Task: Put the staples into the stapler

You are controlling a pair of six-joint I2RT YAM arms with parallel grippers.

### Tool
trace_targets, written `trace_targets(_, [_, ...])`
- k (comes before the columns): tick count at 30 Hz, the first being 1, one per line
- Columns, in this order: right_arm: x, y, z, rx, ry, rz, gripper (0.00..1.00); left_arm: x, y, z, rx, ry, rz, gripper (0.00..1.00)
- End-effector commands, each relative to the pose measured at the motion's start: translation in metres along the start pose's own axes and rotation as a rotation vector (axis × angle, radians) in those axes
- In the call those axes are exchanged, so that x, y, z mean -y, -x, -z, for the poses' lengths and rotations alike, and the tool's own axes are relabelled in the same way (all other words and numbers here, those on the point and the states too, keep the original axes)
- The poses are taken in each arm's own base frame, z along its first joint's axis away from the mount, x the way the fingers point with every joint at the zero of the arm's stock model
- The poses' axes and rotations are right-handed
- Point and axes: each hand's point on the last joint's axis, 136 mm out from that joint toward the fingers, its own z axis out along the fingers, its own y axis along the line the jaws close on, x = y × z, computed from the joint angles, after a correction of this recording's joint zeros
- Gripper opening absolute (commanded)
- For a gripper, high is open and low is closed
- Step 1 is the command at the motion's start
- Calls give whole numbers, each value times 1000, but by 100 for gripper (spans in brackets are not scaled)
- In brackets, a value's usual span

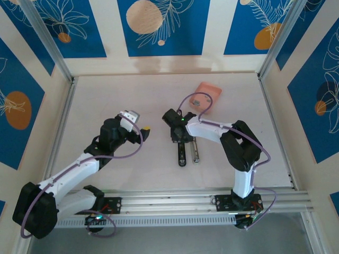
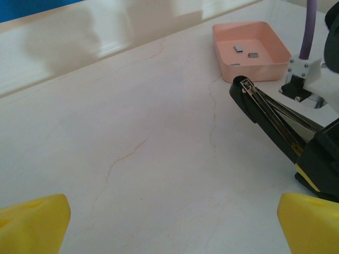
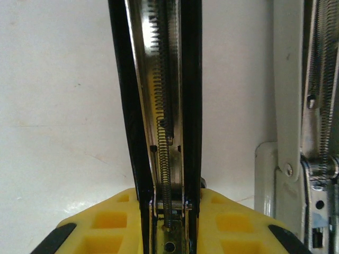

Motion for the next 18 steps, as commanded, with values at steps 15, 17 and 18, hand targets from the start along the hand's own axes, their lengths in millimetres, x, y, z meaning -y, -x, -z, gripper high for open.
trace_targets(15, [-12, 8, -4, -43, 37, -17, 35, 4, 8, -4, 8, -19, 2, 100])
trace_targets(17, [-11, 7, -5, -48, 33, -20, 36, 4, 8, -4, 8, -20, 2, 100])
trace_targets(18, [-12, 7, -6, -49, 34, -22, 36, 4, 8, -5, 7, -20, 2, 100])
